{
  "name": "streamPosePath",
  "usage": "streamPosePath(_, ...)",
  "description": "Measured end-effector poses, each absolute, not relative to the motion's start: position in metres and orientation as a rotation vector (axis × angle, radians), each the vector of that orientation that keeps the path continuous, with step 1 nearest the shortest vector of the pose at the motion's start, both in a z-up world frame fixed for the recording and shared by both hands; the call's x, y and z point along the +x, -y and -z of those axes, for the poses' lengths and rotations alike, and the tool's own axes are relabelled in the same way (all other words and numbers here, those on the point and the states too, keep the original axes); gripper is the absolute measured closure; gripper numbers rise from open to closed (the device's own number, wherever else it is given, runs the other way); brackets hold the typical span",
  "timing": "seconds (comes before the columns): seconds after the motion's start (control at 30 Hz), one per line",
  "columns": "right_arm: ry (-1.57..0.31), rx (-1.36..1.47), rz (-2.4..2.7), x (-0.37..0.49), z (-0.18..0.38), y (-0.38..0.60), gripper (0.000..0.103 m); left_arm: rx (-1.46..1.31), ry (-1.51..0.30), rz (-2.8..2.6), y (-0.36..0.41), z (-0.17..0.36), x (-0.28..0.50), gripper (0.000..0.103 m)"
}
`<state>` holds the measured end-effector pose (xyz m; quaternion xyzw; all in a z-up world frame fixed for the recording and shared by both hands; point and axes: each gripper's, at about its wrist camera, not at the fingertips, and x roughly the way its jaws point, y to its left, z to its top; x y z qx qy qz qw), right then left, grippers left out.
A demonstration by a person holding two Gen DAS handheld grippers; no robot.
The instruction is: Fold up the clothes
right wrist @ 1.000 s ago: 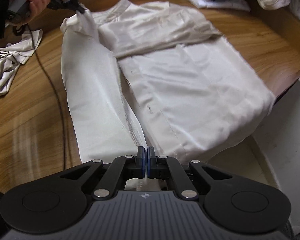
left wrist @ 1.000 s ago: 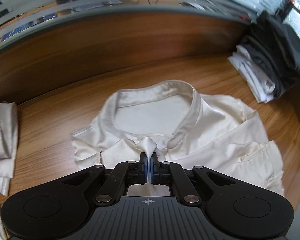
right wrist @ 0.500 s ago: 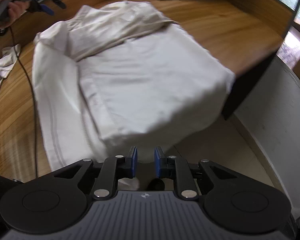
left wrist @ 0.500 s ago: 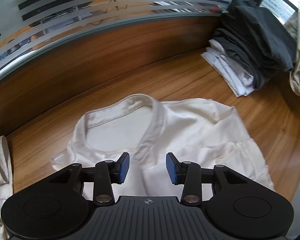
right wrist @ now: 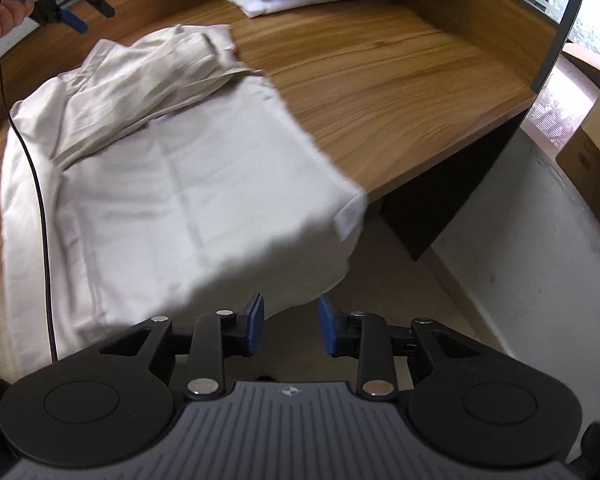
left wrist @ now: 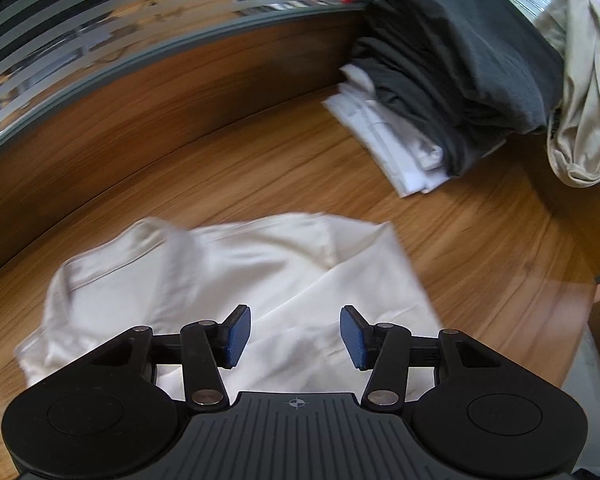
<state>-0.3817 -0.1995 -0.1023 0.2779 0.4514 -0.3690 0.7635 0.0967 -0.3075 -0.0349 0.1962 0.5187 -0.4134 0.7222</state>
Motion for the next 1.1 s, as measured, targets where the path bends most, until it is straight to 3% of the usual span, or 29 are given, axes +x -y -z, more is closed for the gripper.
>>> streamPosePath(0.1, -0.969, 0.608, 0.772, -0.39, 0.112, 0.225, 0.061, 0.452, -1.148, 0.923, 0.339, 0.036, 0.086, 0.049)
streamPosePath(0.57, -0.899, 0.708, 0.545, -0.409, 0.151, 0.31, 0.053, 0.538, -1.22, 0.916, 0.454, 0.086, 0.061, 0.048)
streamPosePath(0.67, -0.858, 0.752, 0.477, -0.408, 0.159, 0.323, 0.034, 0.56, -1.232, 0.902, 0.461, 0.097, 0.061, 0.048)
streamPosePath(0.9, -0.864, 0.795, 0.397, -0.401, 0.179, 0.344, 0.031, 0.594, -1.252, 0.868, 0.47, 0.117, 0.063, 0.05)
streamPosePath(1.0, -0.859, 0.825, 0.381, -0.401, 0.184, 0.346, 0.035, 0.581, -1.251, 0.874, 0.464, 0.115, 0.065, 0.06)
streamPosePath(1.03, -0.855, 0.838, 0.377, -0.402, 0.184, 0.346, 0.037, 0.573, -1.25, 0.878, 0.462, 0.114, 0.066, 0.077)
streamPosePath(1.1, -0.848, 0.86, 0.372, -0.404, 0.185, 0.345, 0.046, 0.558, -1.247, 0.886, 0.456, 0.11, 0.068, 0.097)
